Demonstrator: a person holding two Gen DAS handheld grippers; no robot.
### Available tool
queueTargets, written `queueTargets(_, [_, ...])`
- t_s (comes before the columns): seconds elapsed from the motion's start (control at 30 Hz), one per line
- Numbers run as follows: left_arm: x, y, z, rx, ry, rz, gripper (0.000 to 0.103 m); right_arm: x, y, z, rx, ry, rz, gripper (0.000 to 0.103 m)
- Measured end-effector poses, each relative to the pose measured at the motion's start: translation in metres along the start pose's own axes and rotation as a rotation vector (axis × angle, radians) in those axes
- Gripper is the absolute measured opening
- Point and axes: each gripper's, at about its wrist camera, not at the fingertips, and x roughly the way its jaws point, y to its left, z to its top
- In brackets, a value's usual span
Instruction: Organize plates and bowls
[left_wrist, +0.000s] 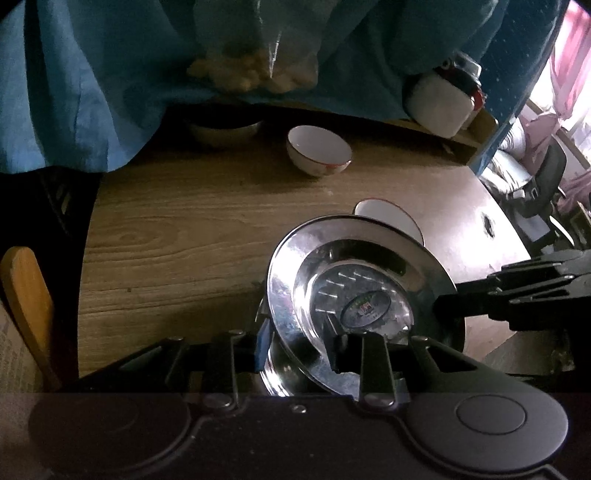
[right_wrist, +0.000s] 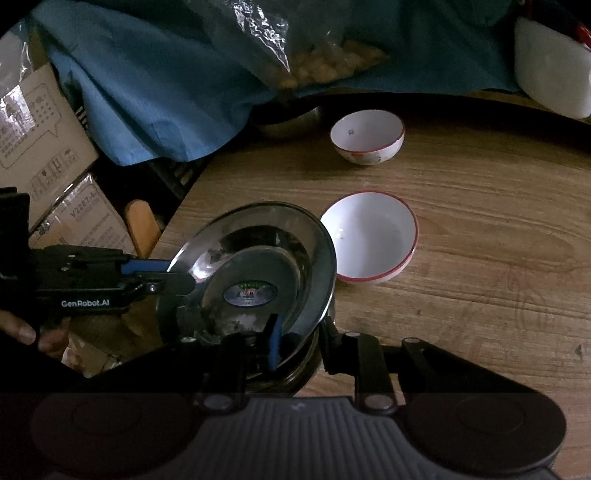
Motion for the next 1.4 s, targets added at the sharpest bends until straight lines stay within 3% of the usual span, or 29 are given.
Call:
queueTargets(0.37, [0.003,-0.006,-0.006,0.024,0.048,0.014,0.034,0.002,-0.003,-0.006,-0.005,0.033,0.011,0.029])
queueTargets(0.77, [-0.002,0.000,-0.016,-0.030,0.054,0.060,0.035,0.016,0.005,-0.007,-0.063,0.075,0.057,0.033])
queueTargets(1.13, [0.003,0.004,-0.017,-0.066,0.065,0.061,0.036,0.023,0.010,-0.004,-0.088,0.102,0.043,0.035])
queueTargets(1.4, [0.006,0.007,-0.016,-0.078,0.080,0.063,0.037,0.024,0.013,-0.003,-0.094,0.096,0.040,0.043])
